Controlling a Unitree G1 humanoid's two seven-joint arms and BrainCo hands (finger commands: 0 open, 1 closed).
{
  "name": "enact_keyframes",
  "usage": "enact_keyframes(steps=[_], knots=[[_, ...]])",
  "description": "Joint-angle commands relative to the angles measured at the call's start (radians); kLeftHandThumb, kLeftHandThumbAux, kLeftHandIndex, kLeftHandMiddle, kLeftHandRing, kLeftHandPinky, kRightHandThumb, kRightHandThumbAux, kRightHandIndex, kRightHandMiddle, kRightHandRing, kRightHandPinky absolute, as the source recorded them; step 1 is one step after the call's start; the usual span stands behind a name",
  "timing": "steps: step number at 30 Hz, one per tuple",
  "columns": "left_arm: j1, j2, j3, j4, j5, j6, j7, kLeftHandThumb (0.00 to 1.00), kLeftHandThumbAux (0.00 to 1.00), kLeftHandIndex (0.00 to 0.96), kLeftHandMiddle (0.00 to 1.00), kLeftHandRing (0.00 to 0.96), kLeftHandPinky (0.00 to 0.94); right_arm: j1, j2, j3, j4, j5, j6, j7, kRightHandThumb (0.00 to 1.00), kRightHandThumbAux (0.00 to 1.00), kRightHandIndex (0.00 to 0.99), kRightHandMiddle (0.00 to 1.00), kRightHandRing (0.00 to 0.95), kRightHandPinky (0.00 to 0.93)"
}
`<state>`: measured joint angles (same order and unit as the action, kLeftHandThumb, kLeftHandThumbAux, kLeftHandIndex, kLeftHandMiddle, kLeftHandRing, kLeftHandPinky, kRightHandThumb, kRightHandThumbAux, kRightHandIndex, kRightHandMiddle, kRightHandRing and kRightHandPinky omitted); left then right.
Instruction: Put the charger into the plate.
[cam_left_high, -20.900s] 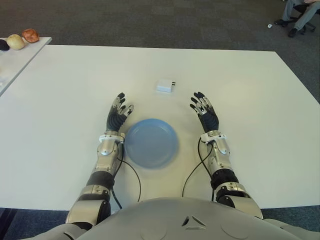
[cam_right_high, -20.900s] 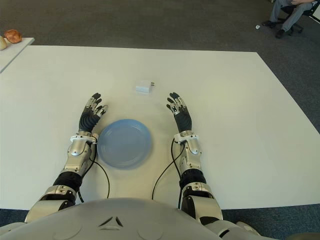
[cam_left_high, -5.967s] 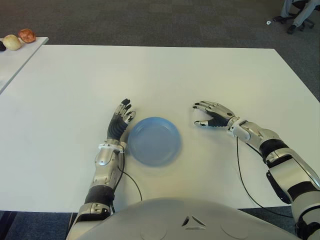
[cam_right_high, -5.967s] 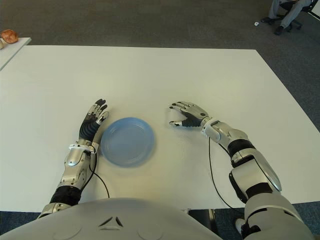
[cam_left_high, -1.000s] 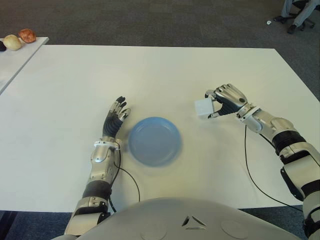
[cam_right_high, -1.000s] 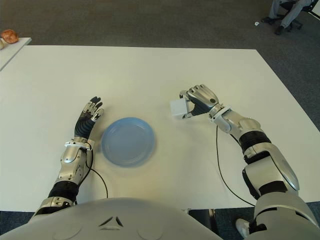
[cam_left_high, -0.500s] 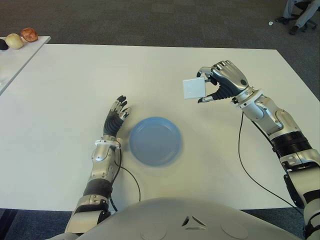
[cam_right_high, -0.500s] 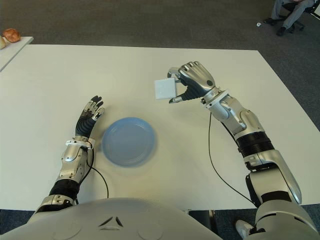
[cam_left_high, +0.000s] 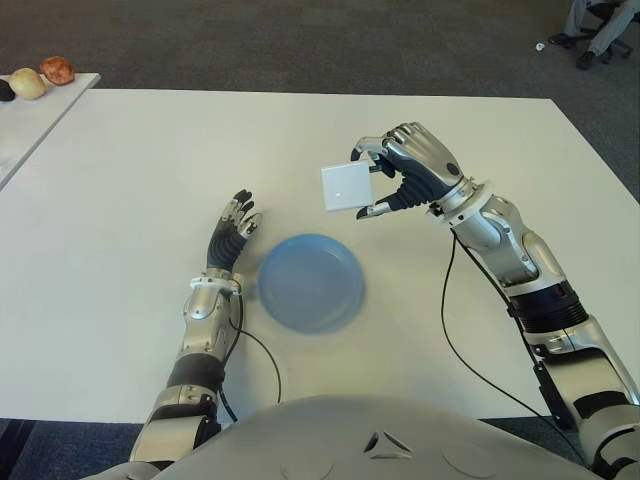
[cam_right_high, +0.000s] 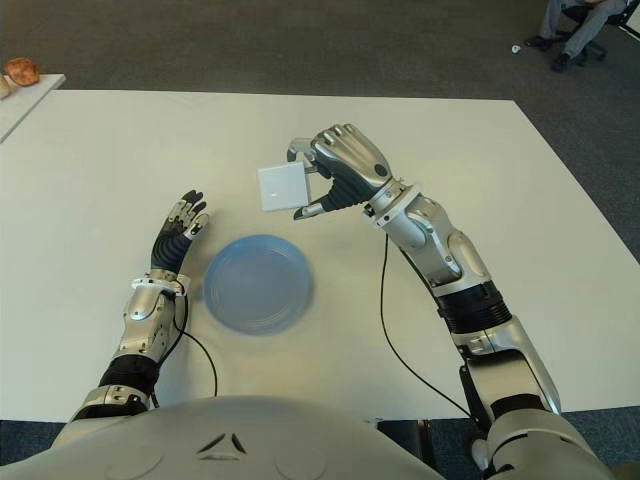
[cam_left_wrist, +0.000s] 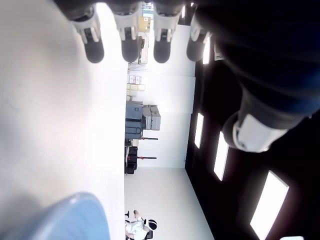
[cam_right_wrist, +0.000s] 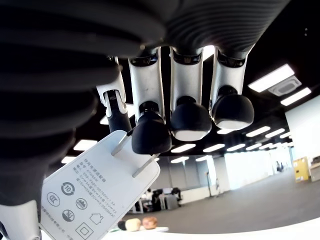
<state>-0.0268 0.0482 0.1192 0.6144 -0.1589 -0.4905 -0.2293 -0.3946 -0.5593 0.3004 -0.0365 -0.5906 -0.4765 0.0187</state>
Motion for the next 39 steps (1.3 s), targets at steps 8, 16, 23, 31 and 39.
enact_keyframes(steps=[8,16,23,31,39], knots=[[0.056,-0.027,-0.006,0.083,0.005,0.069,0.007,0.0,0.561,0.011,0.074,0.06,0.063,0.022,0.065,0.013,-0.025,0.006,0.007,0.069,0.729,0.712,0.44,0.862,0.863,0.869],[0.058,-0.034,-0.009,0.079,0.006,0.062,0.01,0.0,0.554,0.015,0.083,0.065,0.07,0.026,0.109,0.038,0.009,-0.004,-0.016,0.077,0.73,0.711,0.44,0.869,0.869,0.878],[0.063,-0.039,-0.011,0.071,0.009,0.054,0.012,0.0,0.545,0.014,0.082,0.067,0.073,0.03,0.131,0.058,0.03,-0.007,-0.024,0.091,0.729,0.711,0.44,0.876,0.878,0.887],[0.069,-0.045,-0.012,0.062,0.011,0.047,0.014,0.0,0.538,0.011,0.075,0.065,0.079,0.038,0.141,0.072,0.045,-0.039,-0.039,0.083,0.729,0.711,0.44,0.877,0.883,0.888],[0.072,-0.046,-0.013,0.056,0.014,0.044,0.012,0.0,0.529,0.009,0.081,0.069,0.068,0.029,0.126,0.078,0.058,-0.078,-0.077,0.076,0.706,0.708,0.43,0.737,0.712,0.651]])
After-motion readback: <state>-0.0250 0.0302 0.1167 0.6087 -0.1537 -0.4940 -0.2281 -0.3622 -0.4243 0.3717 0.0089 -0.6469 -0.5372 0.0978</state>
